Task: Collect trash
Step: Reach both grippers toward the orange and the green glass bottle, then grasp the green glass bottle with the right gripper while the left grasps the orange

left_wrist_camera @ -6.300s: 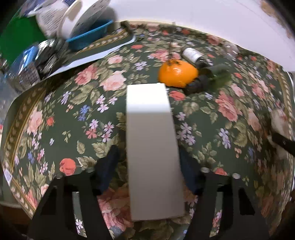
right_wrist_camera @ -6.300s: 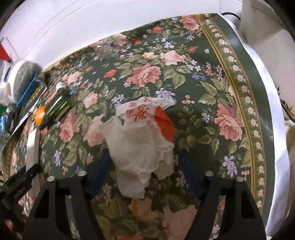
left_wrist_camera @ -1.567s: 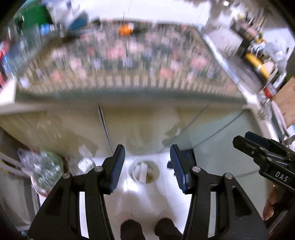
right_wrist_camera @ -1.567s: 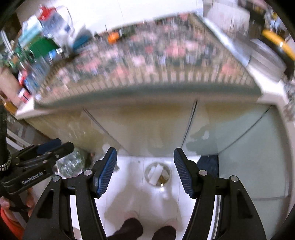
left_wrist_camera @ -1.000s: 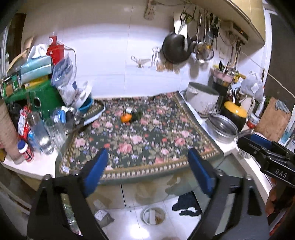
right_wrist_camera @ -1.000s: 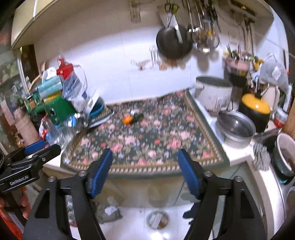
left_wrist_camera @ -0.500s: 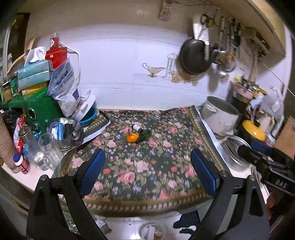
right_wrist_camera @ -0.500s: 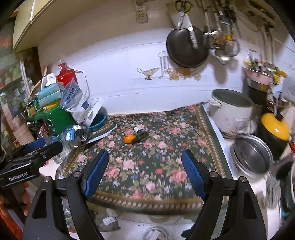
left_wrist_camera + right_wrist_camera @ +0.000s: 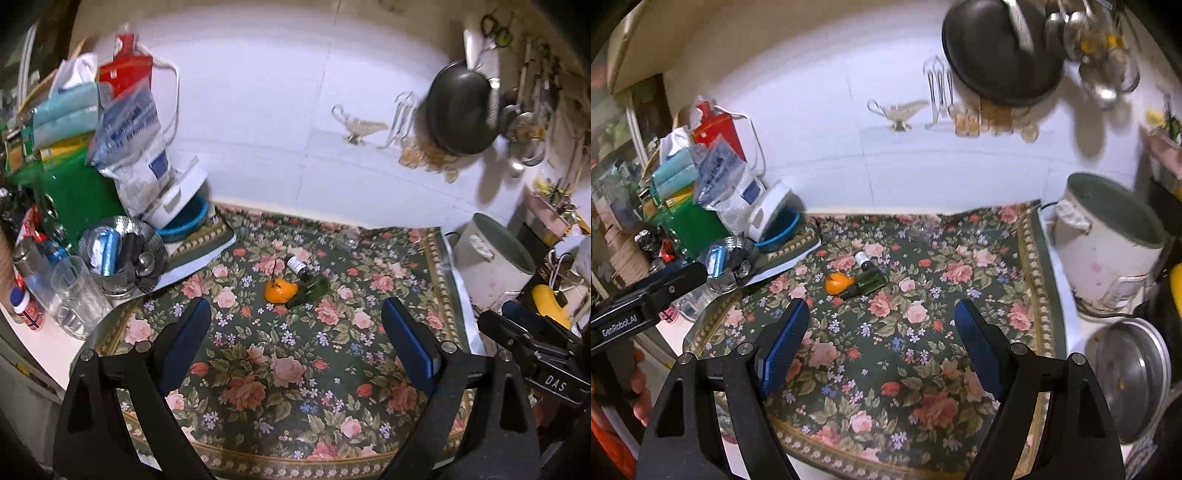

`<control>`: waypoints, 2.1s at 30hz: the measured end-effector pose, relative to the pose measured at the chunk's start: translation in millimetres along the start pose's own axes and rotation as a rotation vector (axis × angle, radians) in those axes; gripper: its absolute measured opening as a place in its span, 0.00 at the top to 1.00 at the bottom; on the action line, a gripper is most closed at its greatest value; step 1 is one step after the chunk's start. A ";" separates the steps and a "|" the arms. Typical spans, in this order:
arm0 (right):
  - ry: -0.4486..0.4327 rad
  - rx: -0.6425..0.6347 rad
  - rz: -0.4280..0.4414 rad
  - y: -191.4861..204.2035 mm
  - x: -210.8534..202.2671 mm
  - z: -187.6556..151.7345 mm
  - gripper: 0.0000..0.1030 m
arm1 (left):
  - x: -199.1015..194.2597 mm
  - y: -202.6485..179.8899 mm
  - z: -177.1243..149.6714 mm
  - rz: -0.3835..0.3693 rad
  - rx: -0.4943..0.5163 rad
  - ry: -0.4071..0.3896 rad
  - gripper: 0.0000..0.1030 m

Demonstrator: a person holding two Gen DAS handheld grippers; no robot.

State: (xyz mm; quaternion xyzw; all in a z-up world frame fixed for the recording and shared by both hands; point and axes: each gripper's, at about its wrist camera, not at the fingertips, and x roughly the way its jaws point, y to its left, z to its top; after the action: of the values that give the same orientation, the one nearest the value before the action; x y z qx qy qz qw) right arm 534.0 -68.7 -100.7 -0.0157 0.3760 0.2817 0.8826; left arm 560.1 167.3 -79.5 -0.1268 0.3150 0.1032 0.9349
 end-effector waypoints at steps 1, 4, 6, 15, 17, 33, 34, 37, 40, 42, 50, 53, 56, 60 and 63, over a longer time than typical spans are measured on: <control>0.014 0.009 0.005 -2.3 9.0 1.5 0.24 | 8.2 1.7 1.6 0.006 0.001 0.009 0.09; 0.055 0.036 0.008 -5.9 38.0 6.6 0.24 | 38.7 12.9 6.2 0.019 0.006 0.048 0.09; 0.081 0.055 0.000 -4.5 61.0 9.5 0.24 | 61.8 24.1 11.3 0.015 0.007 0.080 0.09; 0.201 0.164 -0.044 10.0 170.9 25.6 0.24 | 154.2 67.1 34.4 -0.024 0.111 0.200 0.09; 0.228 0.203 -0.041 12.4 199.1 27.4 0.24 | 171.6 76.0 35.3 -0.035 0.132 0.227 0.09; 0.403 0.381 -0.086 10.6 314.7 8.6 0.43 | 263.9 98.7 8.9 -0.125 0.152 0.422 0.09; 0.403 0.380 -0.087 9.1 312.3 6.9 0.43 | 265.5 96.3 8.6 -0.135 0.151 0.424 0.09; 0.406 0.360 -0.109 5.3 306.9 5.5 0.43 | 269.0 87.3 7.2 -0.160 0.160 0.428 0.09; 0.425 0.333 -0.132 -5.4 293.7 -0.6 0.43 | 276.2 76.2 6.3 -0.196 0.162 0.439 0.09; 0.436 0.316 -0.156 -12.5 286.7 -4.4 0.43 | 282.4 70.5 5.9 -0.210 0.160 0.444 0.10; 0.472 0.297 -0.262 -36.0 266.8 -19.6 0.43 | 319.4 57.9 2.9 -0.252 0.111 0.487 0.27; 0.477 0.328 -0.268 -43.0 262.4 -26.0 0.43 | 327.8 52.8 0.1 -0.257 0.122 0.502 0.38; 0.467 0.335 -0.303 -48.5 255.6 -31.3 0.43 | 327.9 48.8 -1.1 -0.267 0.132 0.491 0.47; 0.426 0.355 -0.328 -55.7 245.9 -34.2 0.49 | 323.7 44.1 -2.9 -0.272 0.156 0.483 0.60; 0.400 0.356 -0.328 -56.8 243.0 -34.0 0.62 | 316.7 38.2 -3.1 -0.261 0.175 0.473 0.70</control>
State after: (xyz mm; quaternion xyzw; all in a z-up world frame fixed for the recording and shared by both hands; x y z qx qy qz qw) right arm 676.4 -6.7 -299.0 0.0235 0.5781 0.0564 0.8136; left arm 795.0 238.4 -283.3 -0.1057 0.5130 -0.0781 0.8483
